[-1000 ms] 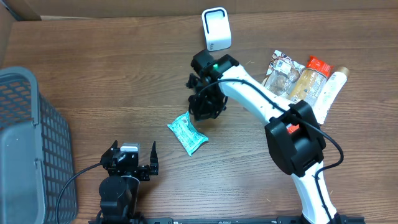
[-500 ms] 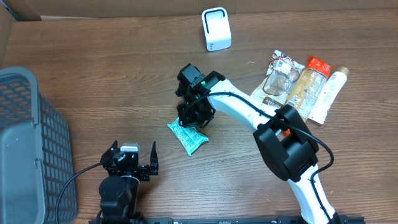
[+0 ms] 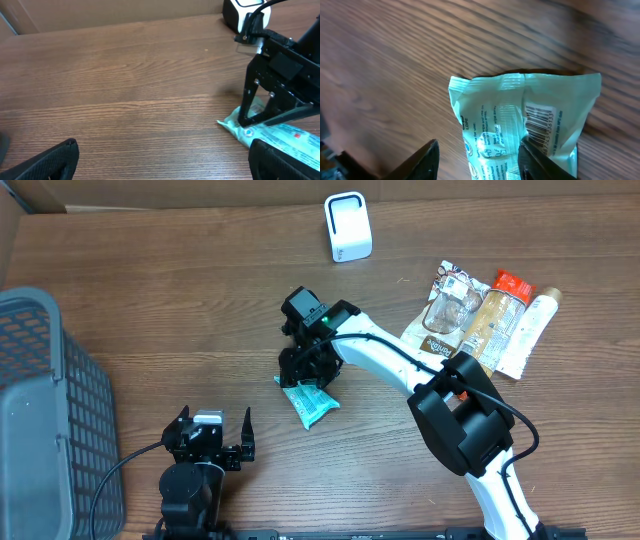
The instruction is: Scan the item barcode
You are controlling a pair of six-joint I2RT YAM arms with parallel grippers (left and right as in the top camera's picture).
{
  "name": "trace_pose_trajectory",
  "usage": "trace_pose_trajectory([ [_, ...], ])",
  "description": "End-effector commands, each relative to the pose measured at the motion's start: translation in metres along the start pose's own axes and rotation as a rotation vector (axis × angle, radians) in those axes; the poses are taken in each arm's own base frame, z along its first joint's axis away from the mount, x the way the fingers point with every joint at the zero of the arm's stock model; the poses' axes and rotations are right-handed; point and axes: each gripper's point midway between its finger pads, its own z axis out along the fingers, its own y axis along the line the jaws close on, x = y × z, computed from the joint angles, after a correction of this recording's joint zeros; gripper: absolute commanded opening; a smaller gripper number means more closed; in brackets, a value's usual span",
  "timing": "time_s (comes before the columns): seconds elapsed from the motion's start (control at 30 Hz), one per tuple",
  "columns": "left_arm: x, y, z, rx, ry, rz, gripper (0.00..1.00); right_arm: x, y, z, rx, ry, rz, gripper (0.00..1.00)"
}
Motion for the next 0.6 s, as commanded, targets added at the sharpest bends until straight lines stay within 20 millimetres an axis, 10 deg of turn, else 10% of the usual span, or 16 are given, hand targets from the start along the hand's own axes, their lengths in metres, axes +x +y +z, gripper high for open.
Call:
trace_pose_trajectory([
  [0.0, 0.001, 0.001, 0.0, -0.008, -0.002, -0.013, 1.0, -0.014, -0.042, -0.002, 0.189, -0.023, 0.023, 0.54],
  [0.17, 0.001, 0.001, 0.0, -0.009, -0.002, -0.013, 1.0, -0.027, -0.014, -0.054, 0.166, -0.072, -0.002, 0.7],
  [0.27, 0.001, 0.001, 0.0, -0.009, -0.002, -0.013, 1.0, -0.026, -0.009, -0.086, 0.16, -0.088, 0.078, 1.0],
  [0.57, 0.001, 0.001, 0.0, -0.009, -0.002, -0.013, 1.0, 0.036, 0.005, -0.06, 0.059, 0.166, -0.019, 0.92],
])
